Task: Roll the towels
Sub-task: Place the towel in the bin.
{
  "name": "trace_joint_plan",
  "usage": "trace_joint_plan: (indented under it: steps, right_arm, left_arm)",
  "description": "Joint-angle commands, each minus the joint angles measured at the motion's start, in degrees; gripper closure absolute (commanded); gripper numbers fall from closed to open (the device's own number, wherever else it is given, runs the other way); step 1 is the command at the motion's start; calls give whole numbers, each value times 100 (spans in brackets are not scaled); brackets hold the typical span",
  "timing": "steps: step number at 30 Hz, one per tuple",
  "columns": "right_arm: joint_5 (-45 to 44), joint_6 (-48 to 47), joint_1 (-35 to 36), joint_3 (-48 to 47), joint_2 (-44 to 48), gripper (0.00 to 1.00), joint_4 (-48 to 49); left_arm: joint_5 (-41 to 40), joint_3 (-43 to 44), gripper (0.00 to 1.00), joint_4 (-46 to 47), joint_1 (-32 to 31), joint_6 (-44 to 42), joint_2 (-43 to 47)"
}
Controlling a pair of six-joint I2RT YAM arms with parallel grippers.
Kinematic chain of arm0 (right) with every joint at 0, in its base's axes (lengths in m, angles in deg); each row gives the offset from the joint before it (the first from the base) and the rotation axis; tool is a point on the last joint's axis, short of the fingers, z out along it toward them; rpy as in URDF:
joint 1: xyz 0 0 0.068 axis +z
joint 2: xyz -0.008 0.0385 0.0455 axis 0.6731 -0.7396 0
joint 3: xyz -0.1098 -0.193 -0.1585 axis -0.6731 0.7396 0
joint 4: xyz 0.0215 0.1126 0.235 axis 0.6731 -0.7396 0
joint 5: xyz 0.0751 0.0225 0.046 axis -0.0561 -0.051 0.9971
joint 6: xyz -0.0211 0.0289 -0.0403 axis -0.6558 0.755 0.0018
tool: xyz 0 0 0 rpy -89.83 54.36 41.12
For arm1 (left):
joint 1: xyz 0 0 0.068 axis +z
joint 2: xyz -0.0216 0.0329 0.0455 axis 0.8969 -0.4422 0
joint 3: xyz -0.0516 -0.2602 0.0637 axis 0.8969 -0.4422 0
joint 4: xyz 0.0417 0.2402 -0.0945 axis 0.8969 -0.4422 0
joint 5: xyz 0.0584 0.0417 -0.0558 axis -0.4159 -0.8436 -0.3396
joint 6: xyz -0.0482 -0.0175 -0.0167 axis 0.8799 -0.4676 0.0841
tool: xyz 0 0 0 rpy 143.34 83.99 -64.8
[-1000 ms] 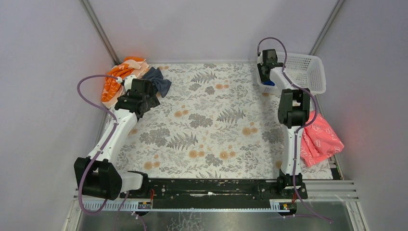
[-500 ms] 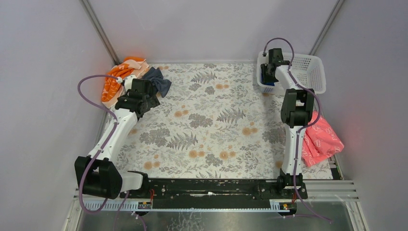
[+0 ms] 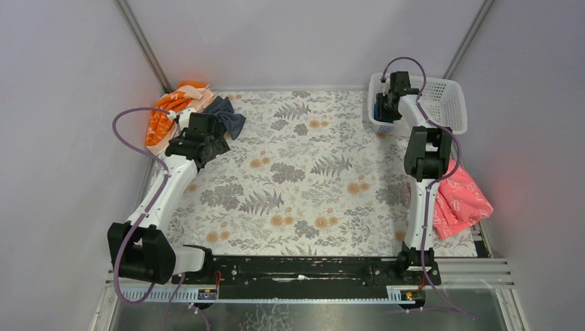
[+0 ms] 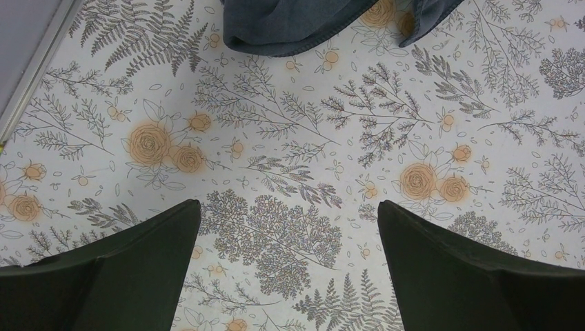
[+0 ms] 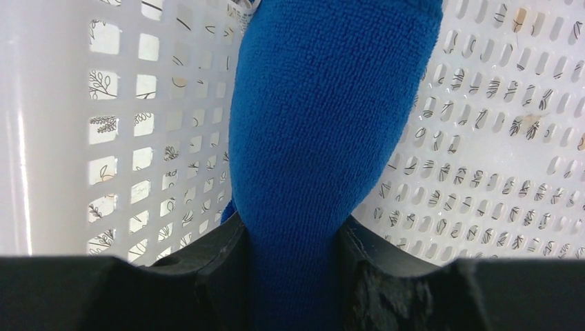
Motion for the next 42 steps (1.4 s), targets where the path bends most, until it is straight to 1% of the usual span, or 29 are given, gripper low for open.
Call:
trace_joint_plan:
  steps: [1, 3, 10, 21, 26, 29, 31, 34, 38, 40, 42]
  right_arm:
    - [200, 8, 29, 142, 266, 54, -28]
    - [176, -37, 25, 268, 450, 47, 87]
    - [177, -44, 29, 327, 762, 34, 132]
    - [-62, -101, 29, 474, 1326, 23, 133]
    - [-246, -143, 25, 688, 1845, 19, 119]
    - [-240, -105, 23, 989, 2420, 17, 94]
    - [-27, 70, 29, 1414, 2938, 17, 207]
    - [732, 555, 38, 2505, 3907, 17, 811]
    - [1803, 1678, 54, 4643, 5316, 16, 2515]
    - [2198, 2069, 81, 5342, 5768, 16, 3115]
    - [2547, 2355, 98, 5871, 6104, 16, 3505]
  left_arm:
    - [-30, -27, 0, 123, 48, -73, -14]
    - [-30, -27, 0, 119, 56, -74, -6]
    - [-21, -36, 0, 119, 74, -69, 15]
    - [52, -27, 0, 119, 100, -68, 41]
    - [114, -27, 0, 125, 125, -64, 74]
    - [195, -34, 0, 159, 156, -57, 78]
    - [312, -1, 0, 171, 205, -40, 31]
    - [656, 187, 0, 172, 410, 66, -174]
    - [1141, 635, 0, 69, 832, 220, -793]
    - [1232, 964, 0, -69, 1067, 329, -1222]
    - [1343, 1236, 0, -73, 1240, 437, -1679]
